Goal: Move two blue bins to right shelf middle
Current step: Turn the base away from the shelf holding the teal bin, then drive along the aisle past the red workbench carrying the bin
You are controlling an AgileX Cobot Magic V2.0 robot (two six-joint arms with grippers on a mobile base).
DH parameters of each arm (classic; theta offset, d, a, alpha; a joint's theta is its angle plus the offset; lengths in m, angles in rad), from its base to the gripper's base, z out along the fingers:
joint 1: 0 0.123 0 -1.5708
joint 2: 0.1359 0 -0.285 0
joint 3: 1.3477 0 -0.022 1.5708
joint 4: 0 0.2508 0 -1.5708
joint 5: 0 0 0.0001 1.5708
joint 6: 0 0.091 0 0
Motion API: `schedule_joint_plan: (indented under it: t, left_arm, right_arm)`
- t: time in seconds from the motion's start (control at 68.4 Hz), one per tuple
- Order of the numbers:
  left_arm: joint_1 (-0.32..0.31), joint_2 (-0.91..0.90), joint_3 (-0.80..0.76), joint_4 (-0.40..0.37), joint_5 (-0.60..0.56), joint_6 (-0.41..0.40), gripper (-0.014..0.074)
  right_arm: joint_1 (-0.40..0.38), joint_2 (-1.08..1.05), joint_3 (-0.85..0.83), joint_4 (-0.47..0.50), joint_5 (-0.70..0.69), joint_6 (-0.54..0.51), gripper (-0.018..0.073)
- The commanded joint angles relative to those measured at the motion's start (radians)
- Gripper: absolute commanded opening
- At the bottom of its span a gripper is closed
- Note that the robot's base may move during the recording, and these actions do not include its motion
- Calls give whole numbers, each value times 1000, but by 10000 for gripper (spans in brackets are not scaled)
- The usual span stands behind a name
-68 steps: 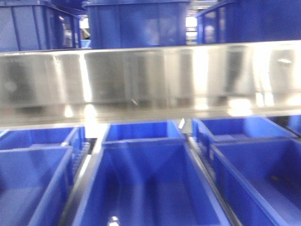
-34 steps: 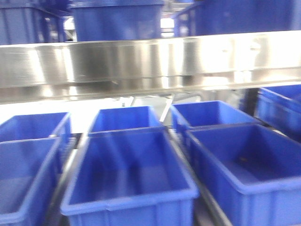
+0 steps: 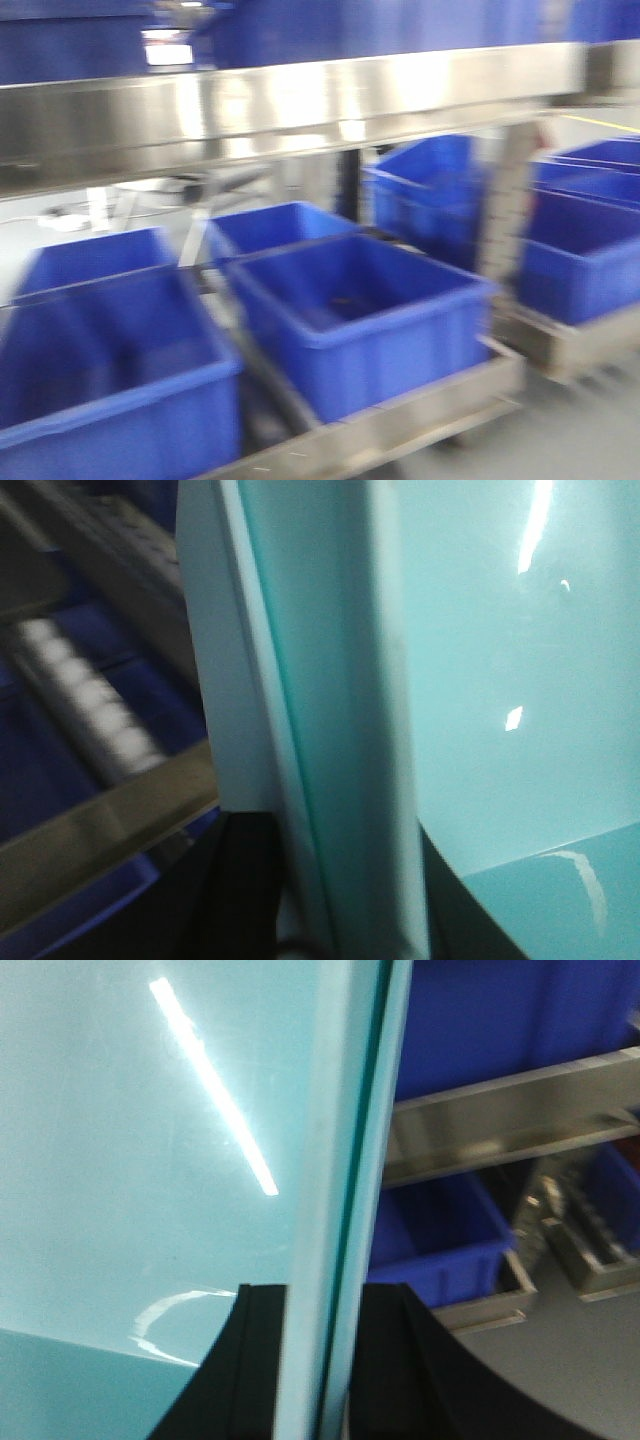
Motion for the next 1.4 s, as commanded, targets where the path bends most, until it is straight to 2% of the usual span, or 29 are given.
schedule_joint_plan:
  t: [0.0, 0.847, 1.388]
  left_arm:
    - [-4, -25, -24, -43, -98, 5, -111]
    - [-4, -25, -24, -43, -174, 5, -111]
    - [-4, -25, -24, -43, -176, 5, -111]
  right_arm:
    - [-5, -14, -14, -23, -67, -15, -154]
    - [-5, -14, -14, -23, -67, -15, -154]
    - [-5, -14, -14, -23, -67, -15, -154]
